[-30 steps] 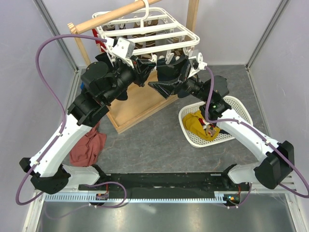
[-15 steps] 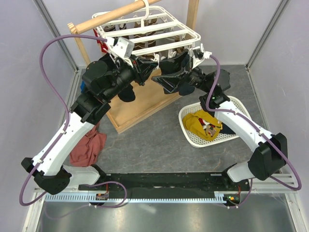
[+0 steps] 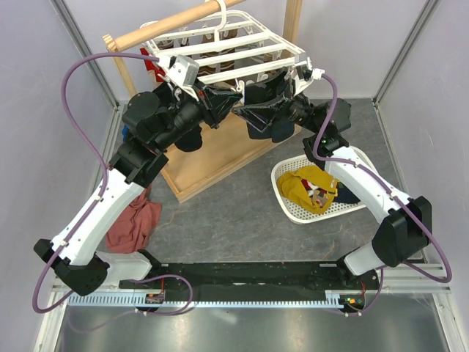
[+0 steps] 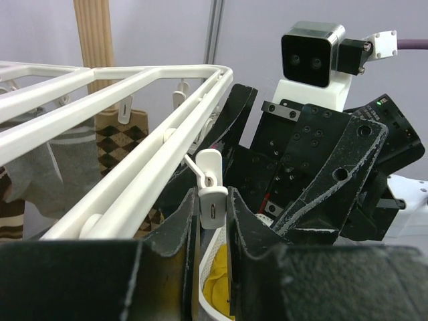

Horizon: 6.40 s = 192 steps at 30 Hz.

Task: Clip the socks to the hanger
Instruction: Open the clamp at the hanger, then pick up the sock from the bin.

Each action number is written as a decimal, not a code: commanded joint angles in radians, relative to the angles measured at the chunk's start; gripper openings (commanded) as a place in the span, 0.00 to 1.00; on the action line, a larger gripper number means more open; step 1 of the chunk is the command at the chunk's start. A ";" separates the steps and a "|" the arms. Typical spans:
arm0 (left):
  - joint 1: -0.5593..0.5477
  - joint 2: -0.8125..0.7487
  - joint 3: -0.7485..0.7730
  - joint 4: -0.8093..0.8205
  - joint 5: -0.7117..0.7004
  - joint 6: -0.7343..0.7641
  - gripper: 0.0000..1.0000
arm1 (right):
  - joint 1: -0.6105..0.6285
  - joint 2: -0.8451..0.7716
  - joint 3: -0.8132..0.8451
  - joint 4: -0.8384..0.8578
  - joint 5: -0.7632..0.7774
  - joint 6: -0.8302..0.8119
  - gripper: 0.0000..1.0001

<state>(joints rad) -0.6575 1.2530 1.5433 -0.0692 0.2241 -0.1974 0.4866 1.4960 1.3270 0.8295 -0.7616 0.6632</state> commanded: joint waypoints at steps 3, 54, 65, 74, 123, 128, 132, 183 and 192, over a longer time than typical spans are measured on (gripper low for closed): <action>0.006 -0.020 -0.014 0.063 0.152 -0.088 0.02 | -0.002 0.006 0.075 0.053 -0.047 0.018 0.77; -0.160 0.036 0.276 -0.400 -0.630 -0.149 0.73 | 0.293 -0.180 0.055 -0.512 0.676 -0.899 0.00; -0.174 0.095 0.351 -0.423 -0.695 -0.209 0.73 | 0.343 -0.168 0.044 -0.512 0.752 -0.984 0.00; -0.174 0.129 0.367 -0.405 -0.706 -0.247 0.69 | 0.398 -0.166 0.037 -0.520 0.831 -1.067 0.00; -0.171 0.065 0.184 -0.282 -0.724 -0.139 0.04 | 0.432 -0.316 -0.054 -0.867 1.050 -0.806 0.72; -0.169 0.065 0.178 -0.265 -0.706 -0.116 0.06 | 0.429 -0.411 -0.124 -1.062 1.223 -0.685 0.75; -0.171 0.065 0.179 -0.256 -0.701 -0.106 0.07 | 0.409 -0.488 -0.204 -1.237 1.355 -0.584 0.77; -0.171 0.048 0.178 -0.241 -0.672 -0.106 0.07 | -0.399 -0.001 -0.581 -1.050 1.137 0.375 0.27; -0.171 0.043 0.179 -0.241 -0.675 -0.109 0.07 | -0.399 -0.192 -0.532 -1.095 1.160 0.152 0.00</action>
<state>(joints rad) -0.8261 1.3174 1.7245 -0.3412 -0.4698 -0.3264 0.0875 1.3903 0.7597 -0.2508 0.3969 0.9401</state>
